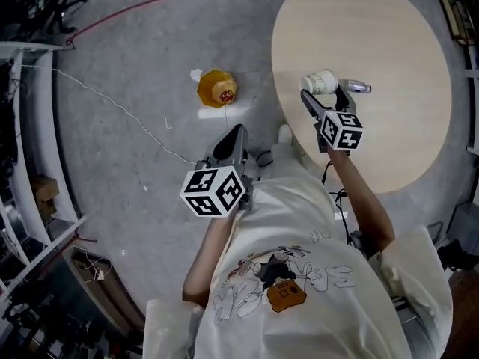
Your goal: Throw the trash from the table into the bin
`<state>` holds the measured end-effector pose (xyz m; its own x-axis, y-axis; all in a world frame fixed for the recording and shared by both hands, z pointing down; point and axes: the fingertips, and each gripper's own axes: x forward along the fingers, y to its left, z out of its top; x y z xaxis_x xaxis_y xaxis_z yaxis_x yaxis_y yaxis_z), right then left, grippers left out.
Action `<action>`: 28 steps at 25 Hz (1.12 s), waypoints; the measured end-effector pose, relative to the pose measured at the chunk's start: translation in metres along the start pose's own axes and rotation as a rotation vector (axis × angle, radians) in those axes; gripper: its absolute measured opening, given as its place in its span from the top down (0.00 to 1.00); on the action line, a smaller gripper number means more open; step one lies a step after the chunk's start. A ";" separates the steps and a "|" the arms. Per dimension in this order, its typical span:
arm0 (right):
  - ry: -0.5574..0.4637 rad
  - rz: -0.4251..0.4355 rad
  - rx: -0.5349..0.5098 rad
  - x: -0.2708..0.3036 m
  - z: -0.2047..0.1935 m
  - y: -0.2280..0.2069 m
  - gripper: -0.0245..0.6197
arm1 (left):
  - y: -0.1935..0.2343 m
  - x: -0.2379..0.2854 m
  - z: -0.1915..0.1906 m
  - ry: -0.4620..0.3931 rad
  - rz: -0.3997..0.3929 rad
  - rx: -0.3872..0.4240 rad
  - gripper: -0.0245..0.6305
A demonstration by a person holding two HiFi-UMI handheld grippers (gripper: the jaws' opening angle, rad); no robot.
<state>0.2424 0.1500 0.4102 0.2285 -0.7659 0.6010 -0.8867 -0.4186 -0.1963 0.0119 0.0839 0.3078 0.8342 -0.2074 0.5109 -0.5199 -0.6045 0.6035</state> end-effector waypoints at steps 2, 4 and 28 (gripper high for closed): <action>0.007 0.016 -0.009 0.006 0.000 0.013 0.22 | 0.010 -0.007 0.003 -0.011 0.012 -0.011 0.96; 0.016 0.032 -0.021 0.011 0.001 0.027 0.22 | 0.019 -0.015 0.006 -0.023 0.024 -0.025 0.96; 0.068 0.221 -0.166 0.063 -0.010 0.230 0.22 | 0.142 -0.109 0.023 -0.123 0.092 -0.121 0.96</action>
<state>0.0489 0.0108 0.4107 0.0002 -0.7927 0.6095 -0.9671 -0.1553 -0.2016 -0.1483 0.0026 0.3235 0.7943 -0.3546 0.4934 -0.6074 -0.4831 0.6307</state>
